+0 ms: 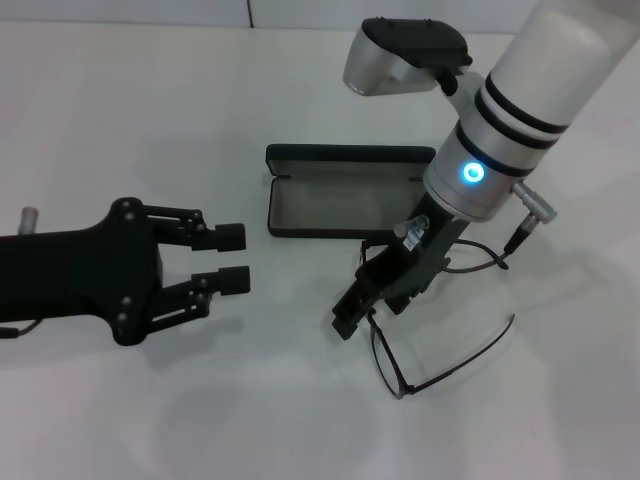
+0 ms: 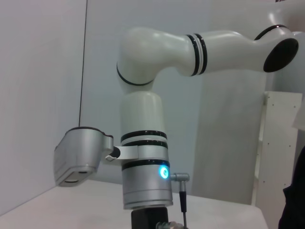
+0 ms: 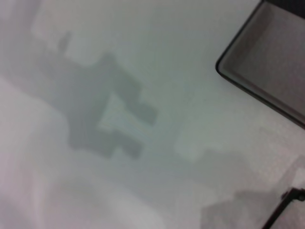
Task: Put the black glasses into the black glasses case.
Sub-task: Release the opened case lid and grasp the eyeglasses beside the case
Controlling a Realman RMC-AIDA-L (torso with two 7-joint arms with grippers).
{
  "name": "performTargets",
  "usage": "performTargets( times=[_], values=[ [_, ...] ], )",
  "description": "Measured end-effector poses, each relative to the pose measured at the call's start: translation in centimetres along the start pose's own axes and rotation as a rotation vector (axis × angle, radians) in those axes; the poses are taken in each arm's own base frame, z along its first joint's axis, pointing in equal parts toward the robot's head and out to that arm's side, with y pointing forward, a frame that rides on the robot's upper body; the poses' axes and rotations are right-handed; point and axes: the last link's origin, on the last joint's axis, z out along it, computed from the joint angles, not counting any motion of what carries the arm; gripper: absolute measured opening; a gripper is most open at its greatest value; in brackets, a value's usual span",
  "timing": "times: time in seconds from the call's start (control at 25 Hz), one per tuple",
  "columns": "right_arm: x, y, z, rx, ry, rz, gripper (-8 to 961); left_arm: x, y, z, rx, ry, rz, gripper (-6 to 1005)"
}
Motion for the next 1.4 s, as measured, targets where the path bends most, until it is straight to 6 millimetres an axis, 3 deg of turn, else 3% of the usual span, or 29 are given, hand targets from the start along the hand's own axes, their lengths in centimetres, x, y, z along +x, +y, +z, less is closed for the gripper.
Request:
performTargets(
  times=[0.48, 1.2, 1.4],
  values=[
    [0.1, -0.3, 0.5, 0.002, -0.016, 0.011, 786, -0.4, -0.4, 0.4, -0.008, 0.014, -0.007, 351],
    [0.8, -1.1, 1.0, -0.013, -0.028, 0.039, 538, -0.7, -0.2, 0.3, -0.002, 0.015, -0.017, 350],
    [1.0, -1.2, 1.1, -0.018, -0.028, 0.045, 395, -0.7, -0.1, 0.3, -0.003, 0.013, -0.018, 350]
  ],
)
